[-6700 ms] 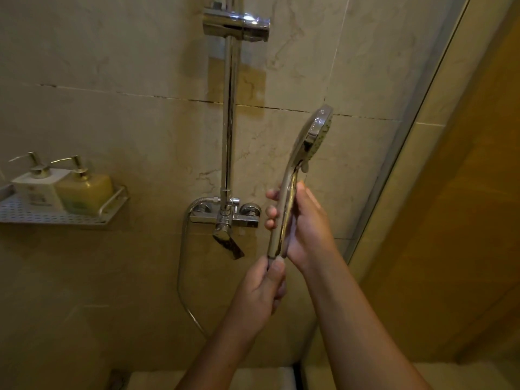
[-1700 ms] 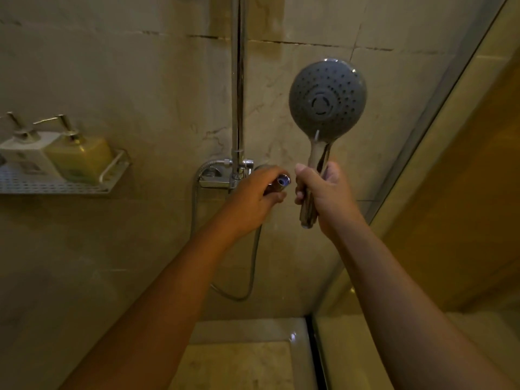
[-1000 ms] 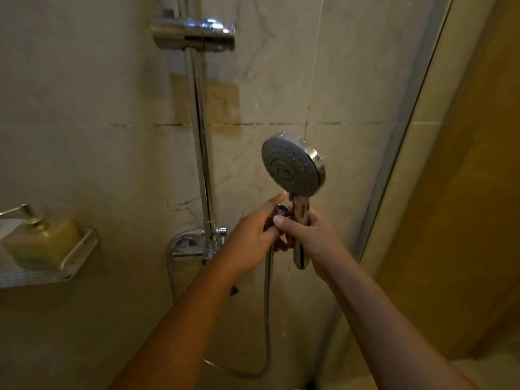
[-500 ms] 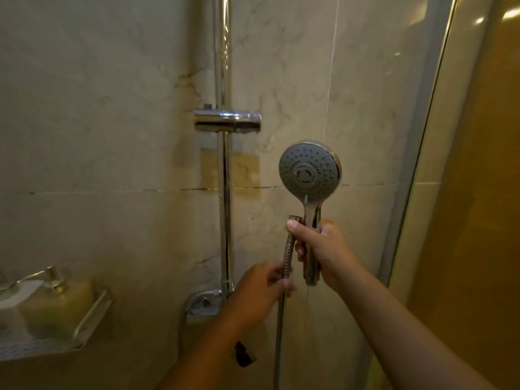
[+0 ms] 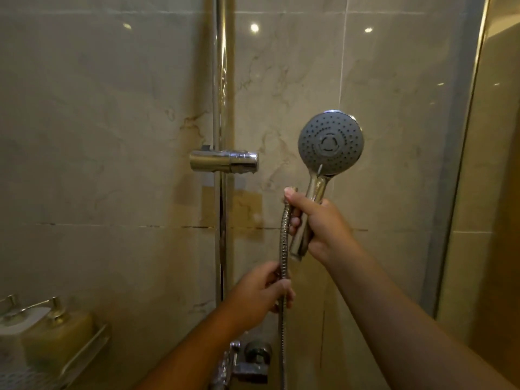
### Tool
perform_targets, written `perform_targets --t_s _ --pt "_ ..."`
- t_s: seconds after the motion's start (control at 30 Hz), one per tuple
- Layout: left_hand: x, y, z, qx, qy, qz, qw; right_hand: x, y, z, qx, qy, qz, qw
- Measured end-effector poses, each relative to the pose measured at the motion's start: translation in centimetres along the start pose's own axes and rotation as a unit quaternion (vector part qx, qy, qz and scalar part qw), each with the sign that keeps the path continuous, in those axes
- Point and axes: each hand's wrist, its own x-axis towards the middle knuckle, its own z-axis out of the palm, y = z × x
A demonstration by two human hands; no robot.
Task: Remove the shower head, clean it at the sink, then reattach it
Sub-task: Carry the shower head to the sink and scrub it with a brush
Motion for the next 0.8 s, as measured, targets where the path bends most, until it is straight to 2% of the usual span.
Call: perform_targets --t_s 0.27,0.5,0.67,0.8 --pt "1.7 1.3 -0.6 -0.004 0.002 -0.039 0.999 2.9 -2.5 -0.1 0.034 -0.061 -0.007 0.998" --pt "2.3 1.6 -1.4 0.038 -0.031 -0.063 0.997 3.7 -3.9 0.1 -0.011 -0.107 -0.032 0.994" --pt "1.6 1.2 -1.5 0.082 -0.01 -0.068 0.994 4.1 -4.4 0.3 -0.02 -0.11 -0.034 0.993" --pt "1.5 1.1 -1.7 0.102 -0.028 -0.1 0.989 4.3 -4.9 1.3 -0.036 -0.114 -0.033 0.992"
